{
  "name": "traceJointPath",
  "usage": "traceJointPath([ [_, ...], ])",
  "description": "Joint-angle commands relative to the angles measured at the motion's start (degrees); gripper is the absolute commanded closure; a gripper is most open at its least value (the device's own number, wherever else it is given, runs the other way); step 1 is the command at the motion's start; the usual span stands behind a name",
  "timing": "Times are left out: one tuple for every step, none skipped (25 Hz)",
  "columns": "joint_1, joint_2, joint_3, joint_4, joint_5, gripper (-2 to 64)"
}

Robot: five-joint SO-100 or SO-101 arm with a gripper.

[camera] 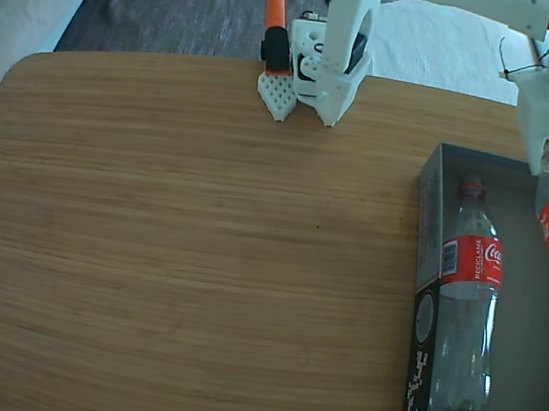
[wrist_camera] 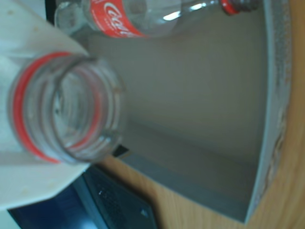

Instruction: Grasp the bottles and put them in the box.

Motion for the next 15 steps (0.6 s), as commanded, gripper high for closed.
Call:
traceJointPath([
  [-1.2, -2.0, -7.3, 0.1, 0.5, 61.8],
  [-1.5, -3.3, -9.1, 0.1, 1.8, 61.8],
  [-1.6, -4.4, -10.7, 0.1, 3.3, 61.8],
  [-1.6, -5.7, -12.0, 0.1, 4.6, 61.8],
  [-1.6, -6.9, -12.9, 0.2, 5.6, 61.8],
  [-1.6, -8.0, -13.7, 0.2, 6.7, 61.9],
  [-1.6, -8.7, -14.2, 0.3, 8.0, 61.9],
  [-1.7, -9.4, -14.7, 0.3, 9.4, 61.9],
  [-1.7, -9.8, -14.9, 0.3, 11.0, 61.9],
  [-1.8, -10.2, -15.0, 0.4, 12.7, 61.9],
  [-1.8, -10.3, -15.1, 1.2, 14.4, 61.9],
  [-2.1, -10.5, -15.1, 2.3, 16.1, 61.9],
  [-2.2, -10.7, -15.1, 3.5, 17.2, 61.9],
  [-2.3, -11.2, -15.1, 4.7, 18.1, 61.9],
  [-2.5, -11.6, -15.3, 5.8, 18.7, 61.9],
])
